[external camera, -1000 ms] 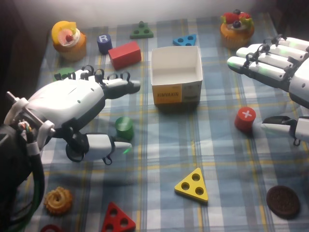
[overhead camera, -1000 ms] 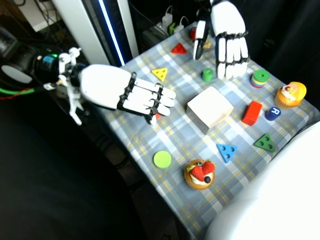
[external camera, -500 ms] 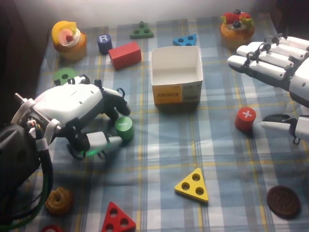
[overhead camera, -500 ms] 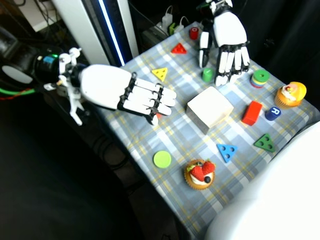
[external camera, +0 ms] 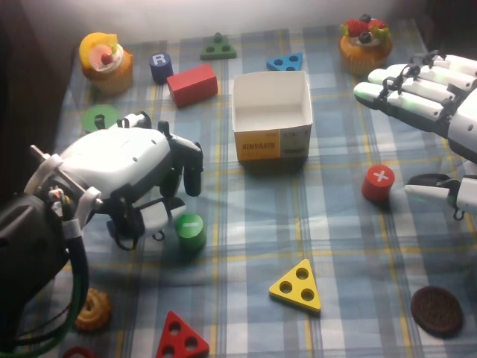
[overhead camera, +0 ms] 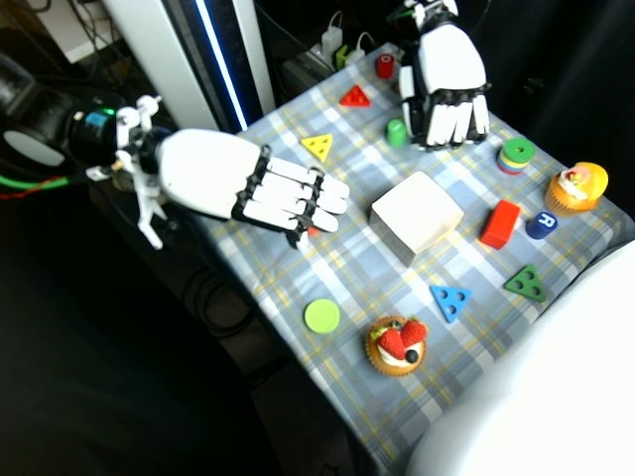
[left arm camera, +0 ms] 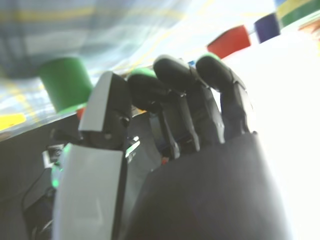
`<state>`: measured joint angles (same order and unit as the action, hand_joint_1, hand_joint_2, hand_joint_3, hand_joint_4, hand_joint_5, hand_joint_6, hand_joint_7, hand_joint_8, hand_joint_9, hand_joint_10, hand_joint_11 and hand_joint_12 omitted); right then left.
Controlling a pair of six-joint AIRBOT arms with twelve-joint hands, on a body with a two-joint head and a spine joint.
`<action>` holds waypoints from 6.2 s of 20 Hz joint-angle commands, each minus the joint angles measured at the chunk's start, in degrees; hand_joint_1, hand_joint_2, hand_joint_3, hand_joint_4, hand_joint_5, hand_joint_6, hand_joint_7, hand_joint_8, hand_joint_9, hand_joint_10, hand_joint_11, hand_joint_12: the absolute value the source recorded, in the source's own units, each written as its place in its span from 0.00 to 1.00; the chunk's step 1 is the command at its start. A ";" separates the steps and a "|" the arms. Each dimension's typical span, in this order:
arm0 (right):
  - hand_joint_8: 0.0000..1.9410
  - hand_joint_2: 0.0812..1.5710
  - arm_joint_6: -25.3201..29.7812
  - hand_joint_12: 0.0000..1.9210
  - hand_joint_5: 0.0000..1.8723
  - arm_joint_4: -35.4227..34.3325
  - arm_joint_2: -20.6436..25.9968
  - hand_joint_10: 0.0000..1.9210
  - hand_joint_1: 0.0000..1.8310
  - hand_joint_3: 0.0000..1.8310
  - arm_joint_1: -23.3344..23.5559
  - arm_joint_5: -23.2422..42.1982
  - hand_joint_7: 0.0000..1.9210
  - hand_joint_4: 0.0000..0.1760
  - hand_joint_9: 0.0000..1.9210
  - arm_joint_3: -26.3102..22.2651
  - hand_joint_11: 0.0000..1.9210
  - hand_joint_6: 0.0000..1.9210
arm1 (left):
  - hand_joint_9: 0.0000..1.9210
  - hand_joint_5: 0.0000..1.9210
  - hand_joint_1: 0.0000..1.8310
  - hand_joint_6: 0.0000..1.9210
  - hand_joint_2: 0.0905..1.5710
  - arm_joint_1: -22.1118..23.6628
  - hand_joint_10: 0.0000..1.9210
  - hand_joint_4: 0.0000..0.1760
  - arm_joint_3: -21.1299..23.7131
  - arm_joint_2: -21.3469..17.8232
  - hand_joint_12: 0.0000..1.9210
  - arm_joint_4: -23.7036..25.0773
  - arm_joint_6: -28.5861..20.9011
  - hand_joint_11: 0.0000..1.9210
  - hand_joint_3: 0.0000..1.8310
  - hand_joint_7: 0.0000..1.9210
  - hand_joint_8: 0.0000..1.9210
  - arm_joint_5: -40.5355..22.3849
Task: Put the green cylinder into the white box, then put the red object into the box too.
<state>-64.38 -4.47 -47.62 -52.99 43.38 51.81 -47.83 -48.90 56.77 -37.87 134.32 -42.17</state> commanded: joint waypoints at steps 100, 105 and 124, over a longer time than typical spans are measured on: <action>0.72 0.78 7.31 0.99 0.36 4.53 -9.50 0.82 0.65 0.00 5.04 -4.06 0.44 0.00 0.27 8.64 0.00 0.69 | 0.04 0.09 0.23 0.00 0.81 9.50 0.00 0.70 -2.84 -3.37 0.21 12.95 -23.23 0.00 0.00 0.07 0.00 -14.09; 0.84 0.81 7.31 1.00 0.34 6.78 -7.87 0.94 0.64 0.00 9.69 -1.35 0.39 0.00 0.23 8.01 0.00 0.70 | 0.05 0.10 0.24 0.00 0.80 7.70 0.00 0.57 -1.58 -4.42 0.25 12.54 -23.23 0.00 0.00 0.08 0.00 -16.03; 0.17 0.71 6.97 0.67 0.05 10.09 -24.62 0.40 0.53 0.00 27.00 -15.15 0.10 0.16 0.00 24.09 0.00 0.23 | 0.07 0.11 0.36 0.00 0.79 -2.09 0.00 0.29 1.57 -5.69 0.34 7.27 -27.41 0.00 0.00 0.09 0.00 -23.83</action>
<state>-57.23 5.98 -72.23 -26.89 21.17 75.90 -50.28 -47.13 51.27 -32.60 107.46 -59.22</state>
